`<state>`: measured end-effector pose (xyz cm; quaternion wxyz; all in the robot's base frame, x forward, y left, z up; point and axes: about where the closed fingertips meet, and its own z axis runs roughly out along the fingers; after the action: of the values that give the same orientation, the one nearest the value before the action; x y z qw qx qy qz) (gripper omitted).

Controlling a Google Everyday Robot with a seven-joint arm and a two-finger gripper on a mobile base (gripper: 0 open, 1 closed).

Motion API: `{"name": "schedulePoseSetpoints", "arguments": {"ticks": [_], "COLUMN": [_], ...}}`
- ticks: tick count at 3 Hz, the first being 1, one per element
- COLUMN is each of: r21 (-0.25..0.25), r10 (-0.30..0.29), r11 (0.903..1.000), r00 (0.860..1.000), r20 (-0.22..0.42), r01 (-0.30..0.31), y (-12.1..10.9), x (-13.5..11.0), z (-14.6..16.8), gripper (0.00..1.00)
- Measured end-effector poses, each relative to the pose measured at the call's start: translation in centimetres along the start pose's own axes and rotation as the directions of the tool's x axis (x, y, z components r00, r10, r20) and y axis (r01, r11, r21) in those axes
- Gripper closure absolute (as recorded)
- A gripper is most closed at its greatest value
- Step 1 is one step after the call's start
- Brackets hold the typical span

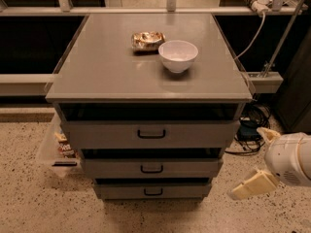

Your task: Open top drawer

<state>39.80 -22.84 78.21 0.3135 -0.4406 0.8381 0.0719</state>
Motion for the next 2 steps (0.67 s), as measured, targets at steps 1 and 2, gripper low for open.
{"name": "schedulePoseSetpoints", "arguments": {"ticks": [1,2], "r21": [0.000,-0.014], "r10": [0.000,-0.004], "r11": [1.0000,0.9999], "r00": [1.000,0.997], "r20": [0.000,0.072], "r01": [0.000,0.005], "y": [0.0,-0.5], "x": [0.0,0.0], "z": [0.0,1.5], "gripper": [0.00,0.00]}}
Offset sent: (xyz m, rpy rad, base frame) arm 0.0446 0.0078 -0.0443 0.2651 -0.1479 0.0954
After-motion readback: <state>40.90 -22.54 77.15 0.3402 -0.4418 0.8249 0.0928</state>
